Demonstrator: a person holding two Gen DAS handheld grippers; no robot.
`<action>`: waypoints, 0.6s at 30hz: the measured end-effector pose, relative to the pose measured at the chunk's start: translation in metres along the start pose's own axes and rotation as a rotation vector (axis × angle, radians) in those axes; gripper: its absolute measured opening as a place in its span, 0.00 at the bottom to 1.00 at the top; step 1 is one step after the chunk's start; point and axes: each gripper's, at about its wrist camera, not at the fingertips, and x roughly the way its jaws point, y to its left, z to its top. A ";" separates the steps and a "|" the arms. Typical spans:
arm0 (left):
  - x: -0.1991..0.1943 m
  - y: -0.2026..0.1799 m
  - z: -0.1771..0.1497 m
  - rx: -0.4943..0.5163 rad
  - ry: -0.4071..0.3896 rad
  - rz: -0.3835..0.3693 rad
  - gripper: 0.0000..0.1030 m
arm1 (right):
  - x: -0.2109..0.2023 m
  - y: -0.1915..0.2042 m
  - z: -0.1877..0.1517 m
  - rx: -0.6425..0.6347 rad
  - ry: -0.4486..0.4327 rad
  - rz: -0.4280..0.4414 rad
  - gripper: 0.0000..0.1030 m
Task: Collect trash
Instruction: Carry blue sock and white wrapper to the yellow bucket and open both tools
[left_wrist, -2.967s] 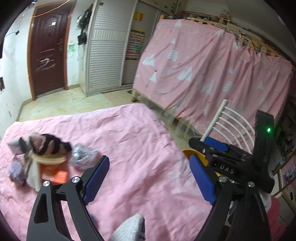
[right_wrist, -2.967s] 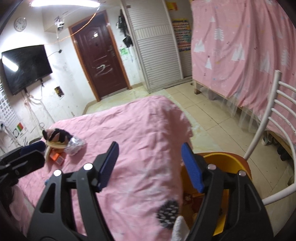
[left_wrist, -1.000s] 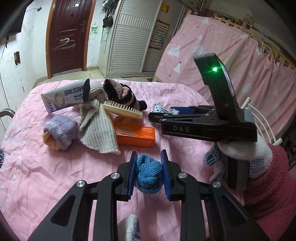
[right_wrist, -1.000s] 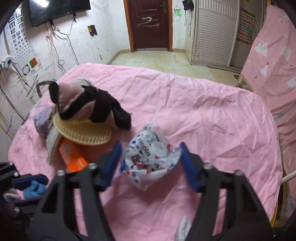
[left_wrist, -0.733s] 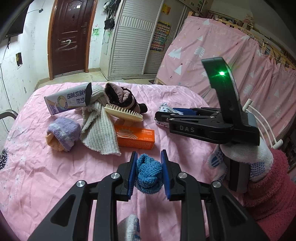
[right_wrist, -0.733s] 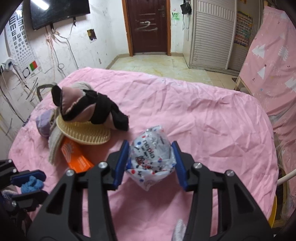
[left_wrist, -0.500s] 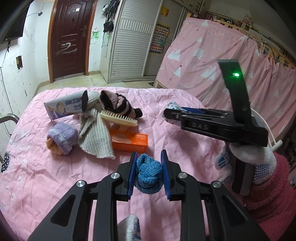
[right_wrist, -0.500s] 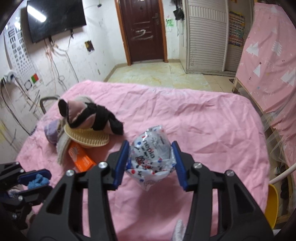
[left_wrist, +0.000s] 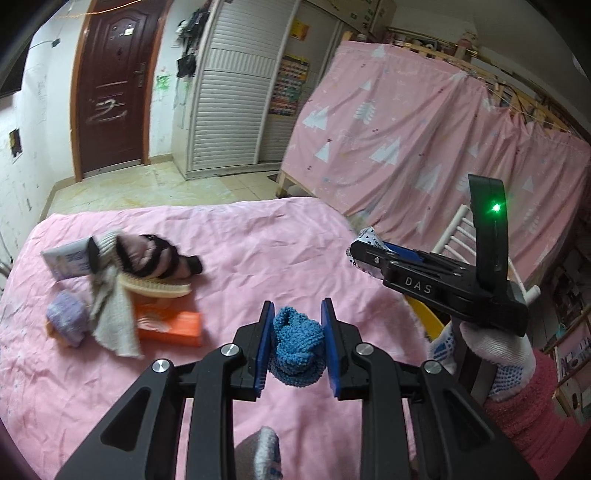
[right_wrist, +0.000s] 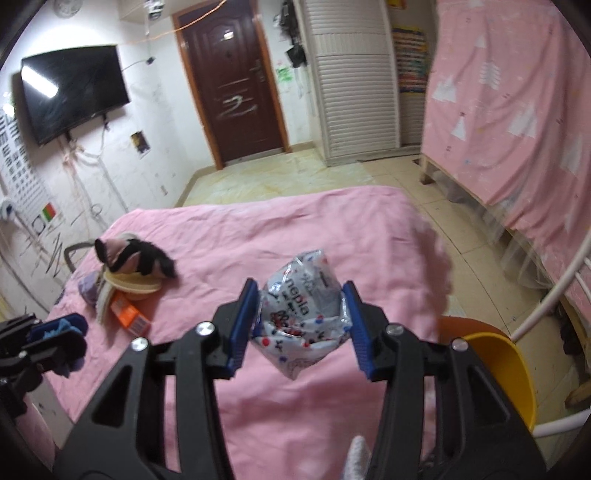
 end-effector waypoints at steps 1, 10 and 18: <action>0.001 -0.005 0.001 0.008 0.000 -0.003 0.15 | -0.004 -0.010 -0.001 0.021 -0.007 -0.009 0.44; 0.019 -0.044 0.010 0.062 0.032 -0.070 0.15 | -0.030 -0.065 -0.011 0.131 -0.060 -0.059 0.45; 0.051 -0.079 0.018 0.080 0.079 -0.169 0.15 | -0.050 -0.109 -0.025 0.215 -0.094 -0.103 0.45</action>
